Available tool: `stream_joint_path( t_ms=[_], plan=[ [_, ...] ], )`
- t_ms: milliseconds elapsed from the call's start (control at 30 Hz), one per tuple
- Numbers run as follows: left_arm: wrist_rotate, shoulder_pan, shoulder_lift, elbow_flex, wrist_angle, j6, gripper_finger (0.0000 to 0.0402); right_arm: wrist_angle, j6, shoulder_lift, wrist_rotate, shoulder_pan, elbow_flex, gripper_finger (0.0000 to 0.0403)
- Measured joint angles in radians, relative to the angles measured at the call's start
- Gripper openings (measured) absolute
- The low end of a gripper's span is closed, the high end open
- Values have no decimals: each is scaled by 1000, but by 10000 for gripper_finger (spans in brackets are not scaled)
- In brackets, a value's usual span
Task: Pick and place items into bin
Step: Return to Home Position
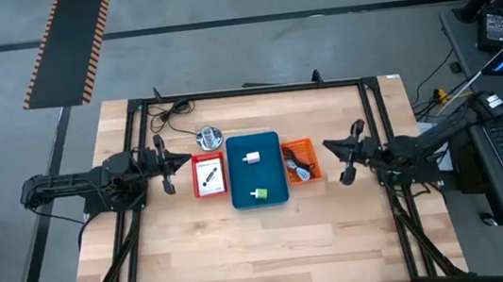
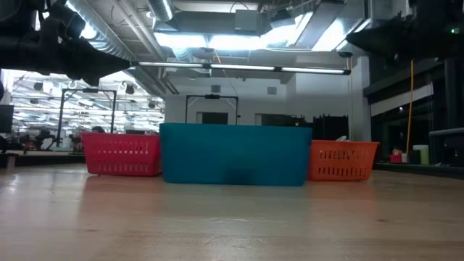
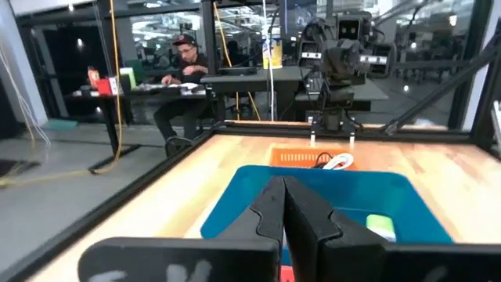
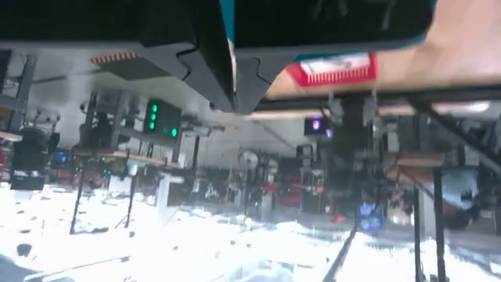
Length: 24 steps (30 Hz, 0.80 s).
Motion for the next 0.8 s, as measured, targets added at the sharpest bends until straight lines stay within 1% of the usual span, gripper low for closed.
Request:
stream_joint_path(
  t_ms=[67,167,300,433,500,667,800],
  plan=[
    [-2,0,0,0,0,-32,3,-104,20,-62,-8,0,-1,0],
    [-2,0,0,0,0,-39,5,-232,55,-154,-67,0,4,0],
    [-2,0,0,0,0,-39,5,-339,77,-262,-118,0,15,0],
    [-2,0,0,0,0,-40,6,-474,105,-343,-184,0,15,0],
    [-2,0,0,0,0,-39,5,-508,133,-366,-212,0,5,0],
    [-2,0,0,0,0,-40,6,-507,139,-393,-280,0,-29,0],
    [-2,0,0,0,0,-40,4,-516,159,-392,-378,0,-40,0]
  ],
)
